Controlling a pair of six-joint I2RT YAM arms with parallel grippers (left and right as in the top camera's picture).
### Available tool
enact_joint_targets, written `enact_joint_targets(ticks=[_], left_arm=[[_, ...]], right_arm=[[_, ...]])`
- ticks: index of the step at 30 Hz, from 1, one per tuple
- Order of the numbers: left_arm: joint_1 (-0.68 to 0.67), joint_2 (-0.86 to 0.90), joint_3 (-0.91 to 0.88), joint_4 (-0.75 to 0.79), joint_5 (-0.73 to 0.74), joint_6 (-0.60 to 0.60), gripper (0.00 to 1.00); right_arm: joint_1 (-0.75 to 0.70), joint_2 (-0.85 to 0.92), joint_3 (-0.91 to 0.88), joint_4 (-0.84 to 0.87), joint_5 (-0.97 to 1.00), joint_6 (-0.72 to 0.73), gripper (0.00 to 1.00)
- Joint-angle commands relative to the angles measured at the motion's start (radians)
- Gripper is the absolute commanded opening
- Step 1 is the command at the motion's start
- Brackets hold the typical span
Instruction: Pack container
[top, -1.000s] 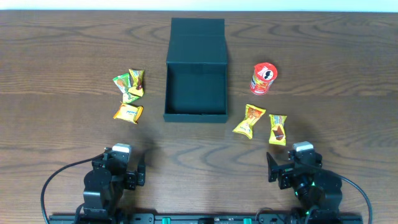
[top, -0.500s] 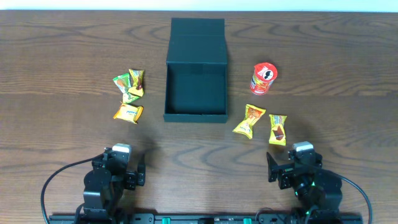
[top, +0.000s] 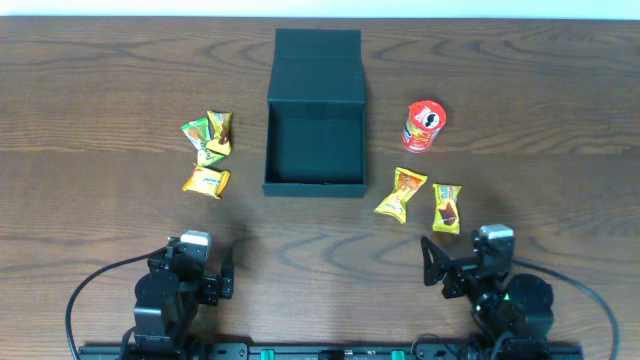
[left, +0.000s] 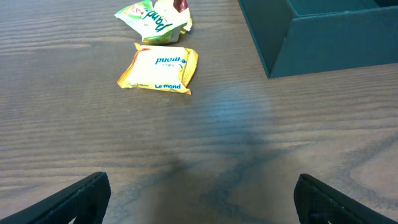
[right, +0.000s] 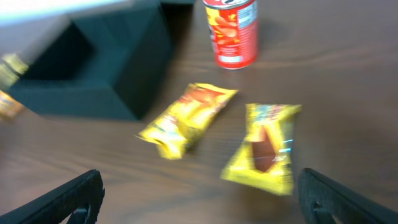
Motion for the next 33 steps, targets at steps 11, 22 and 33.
enact_joint_targets(ticks=[11,22,33], left_arm=[[-0.003,-0.007,-0.005,-0.002,0.013,0.006,0.95],[-0.003,-0.007,-0.005,-0.002,0.013,0.006,0.95],[-0.003,-0.007,-0.005,-0.002,0.013,0.006,0.95]], right_arm=[[-0.008,-0.006,-0.006,0.076,-0.24,0.644,0.99],[-0.008,0.334,0.044,0.573,-0.322,0.492,0.94],[-0.005,1.094,0.721,0.238,-0.132,0.032,0.93]])
